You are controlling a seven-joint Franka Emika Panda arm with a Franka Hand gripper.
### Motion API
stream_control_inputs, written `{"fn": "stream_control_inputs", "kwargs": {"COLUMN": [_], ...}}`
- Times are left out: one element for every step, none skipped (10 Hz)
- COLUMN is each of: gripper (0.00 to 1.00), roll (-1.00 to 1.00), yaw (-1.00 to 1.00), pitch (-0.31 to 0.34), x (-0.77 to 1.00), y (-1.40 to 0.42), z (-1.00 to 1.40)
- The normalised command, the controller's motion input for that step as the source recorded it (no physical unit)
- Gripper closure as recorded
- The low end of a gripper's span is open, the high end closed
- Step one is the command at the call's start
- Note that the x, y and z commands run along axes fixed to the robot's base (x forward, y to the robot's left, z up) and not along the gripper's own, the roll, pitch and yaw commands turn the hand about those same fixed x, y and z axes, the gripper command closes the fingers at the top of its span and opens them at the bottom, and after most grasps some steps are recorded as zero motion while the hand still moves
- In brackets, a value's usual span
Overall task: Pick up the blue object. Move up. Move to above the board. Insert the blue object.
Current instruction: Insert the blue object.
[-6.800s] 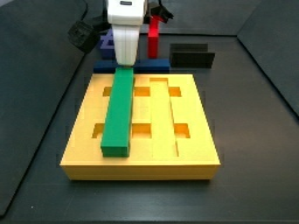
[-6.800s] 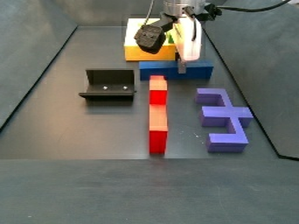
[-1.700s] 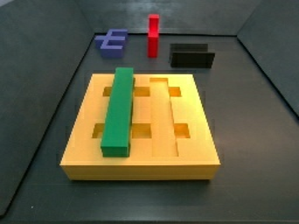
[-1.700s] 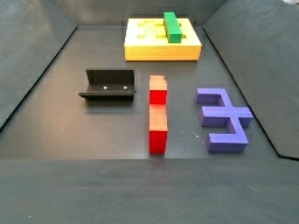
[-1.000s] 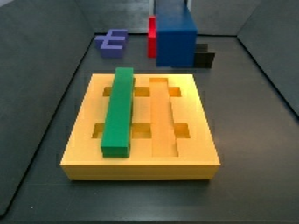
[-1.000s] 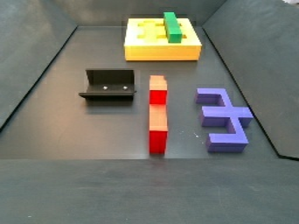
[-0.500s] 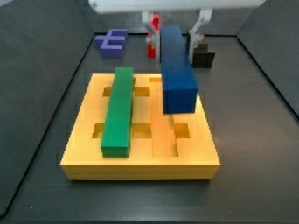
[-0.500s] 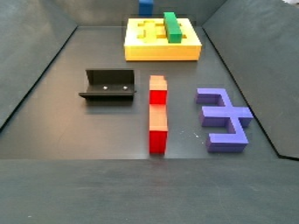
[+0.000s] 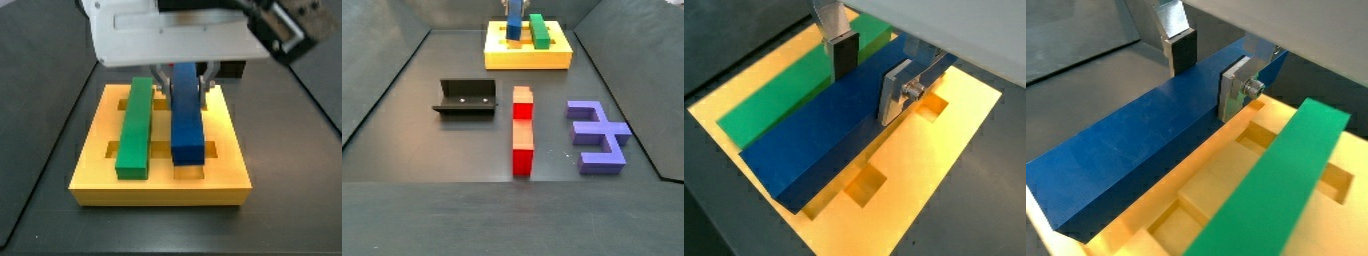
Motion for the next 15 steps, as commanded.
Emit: {"fn": "stream_control_inputs", "kwargs": {"gripper": [1.00,1.00,1.00,1.00,1.00,1.00,1.00,1.00,1.00,1.00,1.00,1.00,1.00,1.00,1.00], "roll": [0.50,0.43,0.21,0.03,0.00,0.00,0.00,0.00,0.00,0.00,-0.01,-0.02,0.00,0.00,0.03], "yaw": [0.00,0.04,0.05,0.11,0.13,0.13,0.08,0.07,0.07,0.04,0.00,0.00,0.00,0.02,0.11], "pitch": [0.000,0.000,0.000,0.000,0.000,0.000,0.000,0.000,0.000,0.000,0.000,0.000,0.000,0.000,0.000], "x": [0.04,0.06,0.00,0.00,0.00,0.00,0.00,0.00,0.02,0.01,0.00,0.00,0.00,0.03,0.08], "y": [-0.27,-0.19,-0.04,0.00,0.00,0.00,0.08,0.10,0.09,0.00,0.02,0.13,0.20,0.23,0.15], "z": [-0.35,-0.37,-0.24,-0.04,-0.01,-0.03,-0.02,-0.06,-0.11,-0.12,-0.19,-0.16,-0.13,-0.12,-0.13]}}
